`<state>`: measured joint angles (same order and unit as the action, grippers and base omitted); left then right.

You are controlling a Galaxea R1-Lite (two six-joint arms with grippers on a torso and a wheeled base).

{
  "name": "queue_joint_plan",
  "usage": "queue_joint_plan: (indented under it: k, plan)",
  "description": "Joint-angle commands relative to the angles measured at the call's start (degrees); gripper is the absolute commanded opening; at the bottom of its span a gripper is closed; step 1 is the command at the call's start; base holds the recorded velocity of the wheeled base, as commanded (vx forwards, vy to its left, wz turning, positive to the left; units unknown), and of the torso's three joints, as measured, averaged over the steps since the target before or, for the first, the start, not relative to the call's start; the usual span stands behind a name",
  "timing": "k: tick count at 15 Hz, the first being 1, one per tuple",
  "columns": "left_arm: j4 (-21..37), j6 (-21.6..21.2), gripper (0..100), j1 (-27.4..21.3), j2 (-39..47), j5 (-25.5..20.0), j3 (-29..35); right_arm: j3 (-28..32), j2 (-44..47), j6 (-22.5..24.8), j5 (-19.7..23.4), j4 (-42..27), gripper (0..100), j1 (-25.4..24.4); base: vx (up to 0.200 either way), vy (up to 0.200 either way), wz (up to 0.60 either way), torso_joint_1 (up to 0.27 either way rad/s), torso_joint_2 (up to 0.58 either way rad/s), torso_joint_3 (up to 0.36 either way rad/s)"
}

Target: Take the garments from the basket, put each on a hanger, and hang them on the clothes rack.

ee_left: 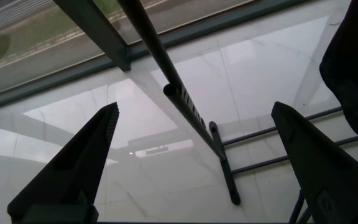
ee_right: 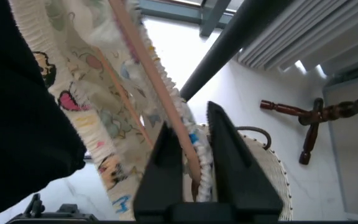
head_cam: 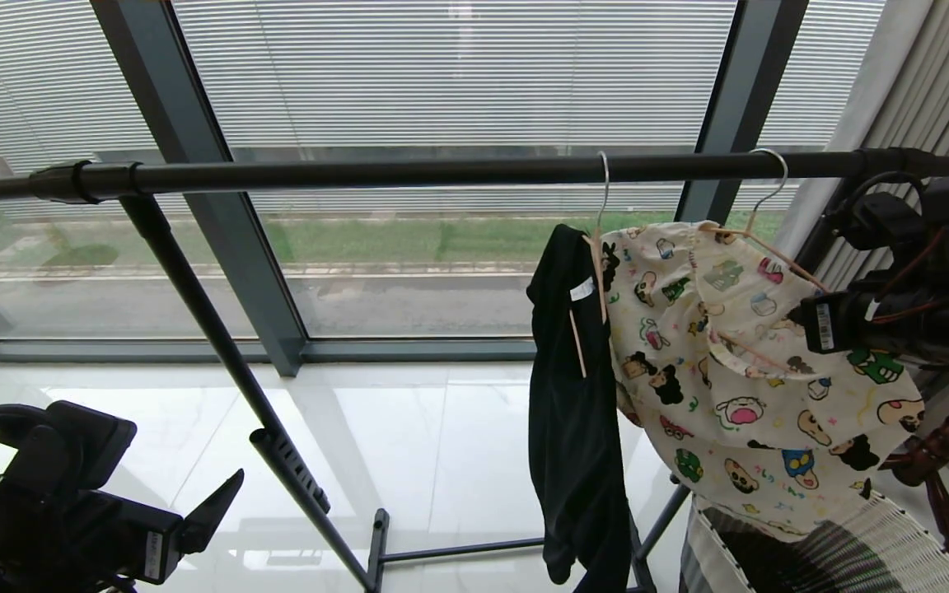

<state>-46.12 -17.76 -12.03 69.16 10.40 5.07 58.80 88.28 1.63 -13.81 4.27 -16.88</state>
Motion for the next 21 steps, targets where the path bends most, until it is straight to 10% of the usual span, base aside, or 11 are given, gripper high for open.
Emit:
queue_joint_plan:
  k: [1, 9, 21]
  plan:
    - [-0.03, 0.01, 100, -0.01, -0.43, 0.06, 0.03, -0.17, -2.77, 0.04, 0.01, -0.14, 100, -0.34, 0.000, 0.000, 0.00, 0.000, 0.00, 0.000]
    - [-0.03, 0.01, 100, 0.34, -3.33, 1.91, -1.12, -2.55, -25.00, -8.75, 0.80, -16.13, 100, -1.66, -0.025, 0.000, 0.00, 0.000, 0.00, 0.000]
    - [0.59, 0.54, 100, 0.52, -15.63, 14.56, -5.07, -19.24, -48.47, -4.27, 0.36, -29.05, 100, 9.94, -0.200, 0.000, 0.00, 0.002, 0.00, 0.003]
